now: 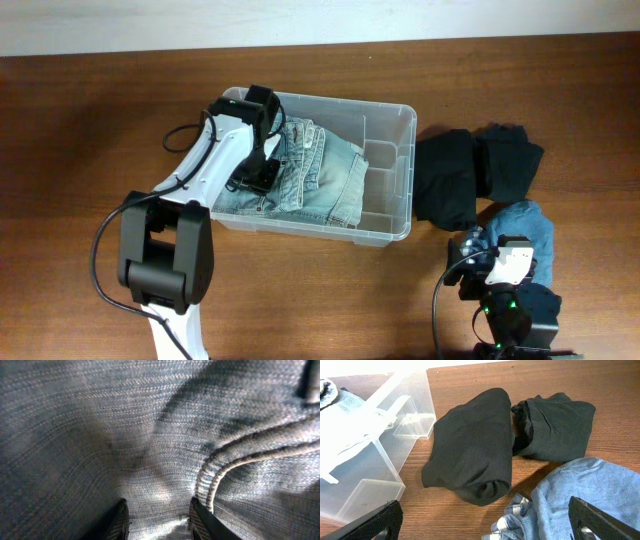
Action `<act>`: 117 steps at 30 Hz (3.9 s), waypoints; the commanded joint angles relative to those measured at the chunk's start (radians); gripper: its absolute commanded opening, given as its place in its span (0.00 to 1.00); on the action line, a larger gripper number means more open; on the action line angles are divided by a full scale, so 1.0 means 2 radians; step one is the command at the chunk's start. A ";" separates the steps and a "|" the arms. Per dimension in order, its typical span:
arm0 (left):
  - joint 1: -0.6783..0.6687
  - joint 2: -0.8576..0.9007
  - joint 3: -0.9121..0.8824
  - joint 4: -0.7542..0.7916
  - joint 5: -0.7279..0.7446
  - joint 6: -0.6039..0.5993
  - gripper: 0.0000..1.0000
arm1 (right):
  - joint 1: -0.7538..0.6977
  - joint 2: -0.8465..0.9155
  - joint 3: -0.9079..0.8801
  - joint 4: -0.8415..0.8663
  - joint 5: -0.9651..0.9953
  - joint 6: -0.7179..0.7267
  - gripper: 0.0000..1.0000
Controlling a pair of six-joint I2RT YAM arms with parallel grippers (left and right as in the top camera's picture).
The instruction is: Pack container
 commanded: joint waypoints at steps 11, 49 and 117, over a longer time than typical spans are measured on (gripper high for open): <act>0.020 0.011 0.526 -0.189 0.019 0.002 0.60 | -0.003 -0.003 -0.003 0.000 -0.003 -0.002 0.98; 0.184 0.002 0.705 -0.244 0.026 -0.024 1.00 | -0.006 0.665 0.598 -0.169 -0.125 0.098 0.99; 0.184 0.002 0.705 -0.244 0.026 -0.024 1.00 | 0.369 0.988 0.736 -0.003 -0.199 0.369 0.12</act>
